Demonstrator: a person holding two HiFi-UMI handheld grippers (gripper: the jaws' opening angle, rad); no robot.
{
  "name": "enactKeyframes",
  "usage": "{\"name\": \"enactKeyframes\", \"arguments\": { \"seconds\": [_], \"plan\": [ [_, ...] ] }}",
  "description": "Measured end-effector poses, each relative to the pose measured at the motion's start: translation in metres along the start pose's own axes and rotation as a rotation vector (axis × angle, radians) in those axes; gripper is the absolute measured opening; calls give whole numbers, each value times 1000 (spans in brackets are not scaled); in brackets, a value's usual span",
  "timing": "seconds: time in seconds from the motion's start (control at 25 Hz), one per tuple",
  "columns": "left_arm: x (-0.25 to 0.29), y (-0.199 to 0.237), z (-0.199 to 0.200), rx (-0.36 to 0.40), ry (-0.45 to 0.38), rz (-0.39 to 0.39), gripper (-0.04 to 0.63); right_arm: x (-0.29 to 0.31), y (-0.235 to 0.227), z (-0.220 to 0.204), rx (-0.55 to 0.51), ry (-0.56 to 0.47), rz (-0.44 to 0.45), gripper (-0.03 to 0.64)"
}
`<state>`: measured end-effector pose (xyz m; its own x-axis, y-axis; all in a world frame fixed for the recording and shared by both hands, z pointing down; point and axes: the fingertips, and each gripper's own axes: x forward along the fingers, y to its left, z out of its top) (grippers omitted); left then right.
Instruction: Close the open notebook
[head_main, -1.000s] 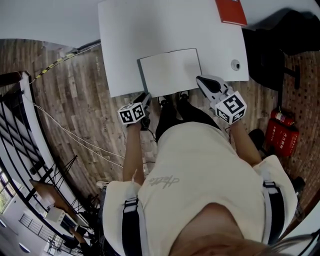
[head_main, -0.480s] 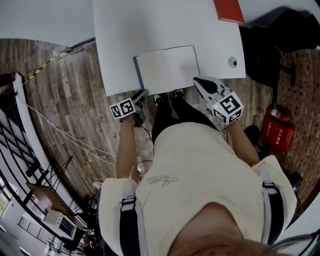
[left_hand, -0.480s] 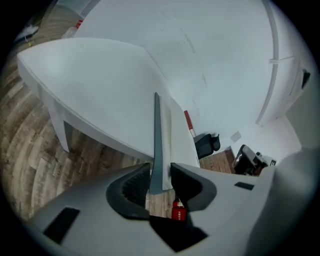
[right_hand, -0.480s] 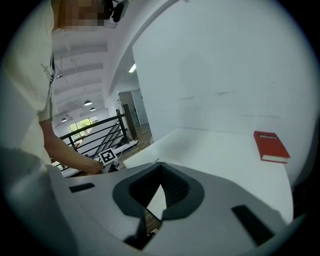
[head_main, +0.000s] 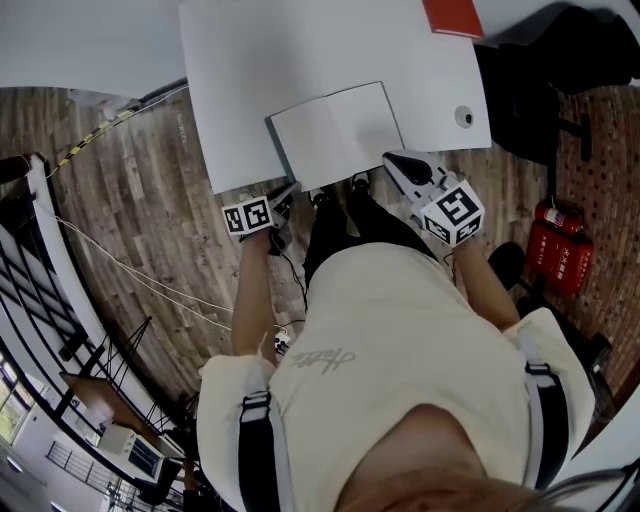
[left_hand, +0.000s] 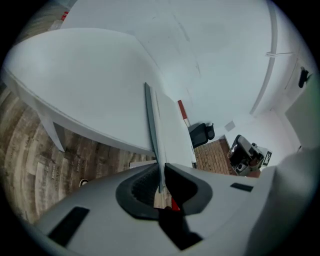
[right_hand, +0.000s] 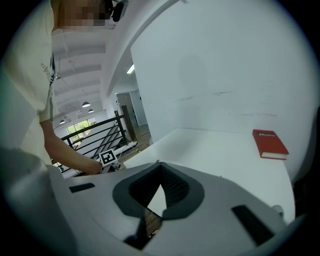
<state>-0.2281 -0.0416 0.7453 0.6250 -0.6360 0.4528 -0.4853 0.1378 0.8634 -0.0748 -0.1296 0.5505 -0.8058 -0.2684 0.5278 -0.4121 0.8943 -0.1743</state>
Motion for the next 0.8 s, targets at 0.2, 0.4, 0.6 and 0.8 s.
{"name": "enactKeyframes", "arguments": {
  "seconds": [0.2,0.4,0.6,0.8],
  "plan": [
    [-7,-16,4,17,-12,-19,48,-5,-1,-3,11,-3,-13,8],
    [-14,-40,14,95,-13,-17,48,-8,-5,1,14,-34,-14,8],
    [-19,-77,30,182,-36,-36,48,-15,-15,9,38,-93,-18,8],
    [-10,-125,36,292,-7,-47,49,-27,-26,16,45,-150,-33,8]
  ]
}}
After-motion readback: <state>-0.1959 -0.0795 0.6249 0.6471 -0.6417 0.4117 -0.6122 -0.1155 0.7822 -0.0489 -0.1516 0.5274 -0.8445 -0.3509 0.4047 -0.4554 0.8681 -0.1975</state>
